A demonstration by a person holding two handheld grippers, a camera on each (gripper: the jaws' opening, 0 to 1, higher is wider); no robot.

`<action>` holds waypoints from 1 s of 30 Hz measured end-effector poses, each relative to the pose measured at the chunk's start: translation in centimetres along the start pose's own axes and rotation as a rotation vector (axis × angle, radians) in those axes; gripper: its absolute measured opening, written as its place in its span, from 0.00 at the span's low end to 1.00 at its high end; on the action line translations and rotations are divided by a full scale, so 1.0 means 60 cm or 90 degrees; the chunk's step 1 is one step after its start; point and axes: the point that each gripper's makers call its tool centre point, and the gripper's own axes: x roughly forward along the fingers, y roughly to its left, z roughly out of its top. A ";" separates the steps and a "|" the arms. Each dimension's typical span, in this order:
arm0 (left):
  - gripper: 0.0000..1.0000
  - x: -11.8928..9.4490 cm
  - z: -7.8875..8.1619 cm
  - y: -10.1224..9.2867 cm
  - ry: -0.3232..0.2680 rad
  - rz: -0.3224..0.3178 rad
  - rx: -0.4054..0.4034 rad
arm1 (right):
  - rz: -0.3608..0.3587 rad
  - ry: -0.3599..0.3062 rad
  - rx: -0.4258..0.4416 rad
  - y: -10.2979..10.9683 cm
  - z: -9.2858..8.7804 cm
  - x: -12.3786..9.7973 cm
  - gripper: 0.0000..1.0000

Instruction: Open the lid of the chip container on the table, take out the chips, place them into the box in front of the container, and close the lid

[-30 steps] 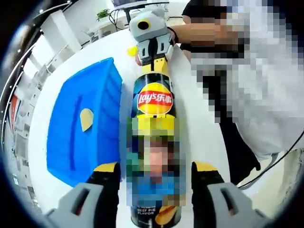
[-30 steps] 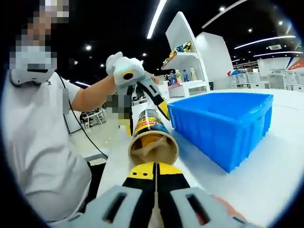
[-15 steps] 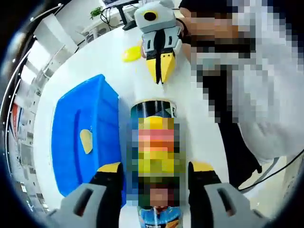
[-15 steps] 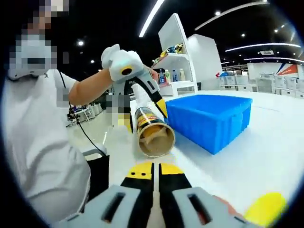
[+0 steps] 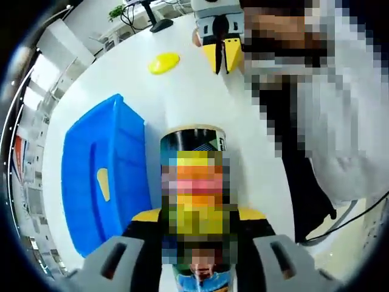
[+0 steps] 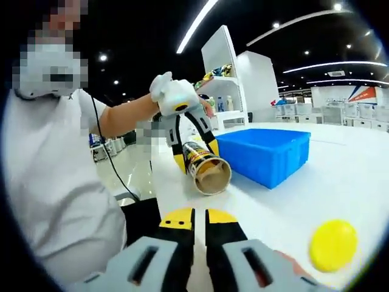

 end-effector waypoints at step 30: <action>0.43 -0.077 0.056 0.030 -0.260 0.153 -0.071 | 0.014 -0.053 0.030 0.016 0.020 0.008 0.07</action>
